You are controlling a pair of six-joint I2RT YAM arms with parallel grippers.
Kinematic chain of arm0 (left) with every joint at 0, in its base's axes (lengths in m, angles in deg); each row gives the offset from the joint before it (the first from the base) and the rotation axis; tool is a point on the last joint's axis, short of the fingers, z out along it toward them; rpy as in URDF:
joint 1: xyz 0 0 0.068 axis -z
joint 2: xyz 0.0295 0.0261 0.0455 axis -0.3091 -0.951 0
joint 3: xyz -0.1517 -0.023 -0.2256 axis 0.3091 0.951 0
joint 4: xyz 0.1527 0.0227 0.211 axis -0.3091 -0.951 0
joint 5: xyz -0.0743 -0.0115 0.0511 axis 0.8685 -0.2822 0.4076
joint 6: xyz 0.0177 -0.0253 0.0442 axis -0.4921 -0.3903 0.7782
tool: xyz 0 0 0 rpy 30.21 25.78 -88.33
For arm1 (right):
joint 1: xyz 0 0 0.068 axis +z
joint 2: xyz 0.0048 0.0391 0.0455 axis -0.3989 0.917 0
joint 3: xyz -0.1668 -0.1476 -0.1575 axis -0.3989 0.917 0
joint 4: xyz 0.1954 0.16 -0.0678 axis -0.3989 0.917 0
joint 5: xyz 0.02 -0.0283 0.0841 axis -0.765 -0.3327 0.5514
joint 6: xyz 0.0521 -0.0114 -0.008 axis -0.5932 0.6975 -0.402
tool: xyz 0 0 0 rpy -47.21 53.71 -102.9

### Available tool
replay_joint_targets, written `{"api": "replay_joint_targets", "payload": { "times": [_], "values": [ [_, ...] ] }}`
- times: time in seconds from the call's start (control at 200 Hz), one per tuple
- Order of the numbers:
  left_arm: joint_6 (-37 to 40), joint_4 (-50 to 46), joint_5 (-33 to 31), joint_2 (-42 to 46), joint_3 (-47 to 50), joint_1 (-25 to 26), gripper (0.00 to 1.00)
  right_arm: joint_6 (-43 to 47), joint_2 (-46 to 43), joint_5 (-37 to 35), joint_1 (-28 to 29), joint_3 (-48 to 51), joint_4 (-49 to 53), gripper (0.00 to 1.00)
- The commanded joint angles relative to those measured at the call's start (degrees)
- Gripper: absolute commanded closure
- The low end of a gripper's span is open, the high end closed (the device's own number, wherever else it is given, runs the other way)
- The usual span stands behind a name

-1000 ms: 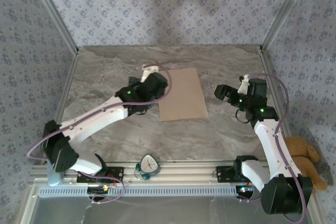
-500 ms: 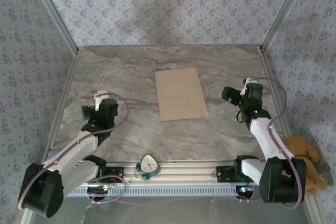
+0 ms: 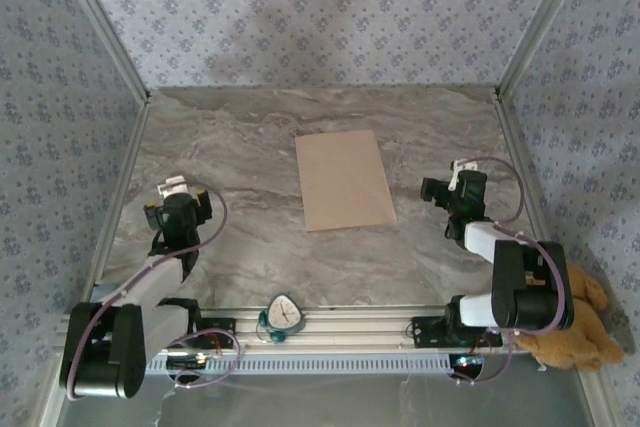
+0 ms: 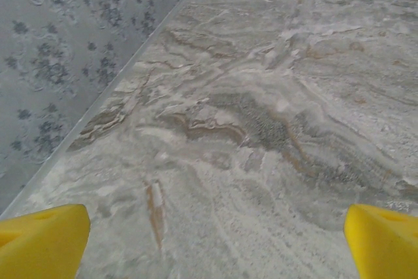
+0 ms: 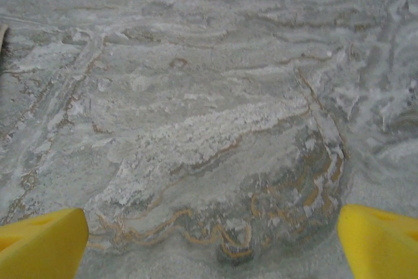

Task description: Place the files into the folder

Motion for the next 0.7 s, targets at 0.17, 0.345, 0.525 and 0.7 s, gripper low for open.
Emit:
{"api": "replay_joint_targets", "payload": {
  "times": [0.17, 0.345, 0.525, 0.7],
  "values": [
    [3.40, 15.77, 7.70, -10.53, -2.74, -0.40, 0.00, 4.34, 2.90, 1.61, -0.18, 3.88, -18.58, 0.00],
    [4.66, 19.95, 10.67, -15.97, -4.88, -0.40, 0.00, 4.50, 7.27, 3.04, -0.45, 4.89, -23.66, 0.00],
    [6.11, 24.66, 12.56, -21.56, -5.88, -0.40, 0.00, 4.16, 9.17, 1.99, -0.44, 3.28, -22.29, 0.00],
    [4.71, 27.97, 14.71, -25.15, -5.55, -2.05, 0.00, 4.67, 9.54, 1.62, 0.05, 2.16, -20.94, 0.00]
  ]
}}
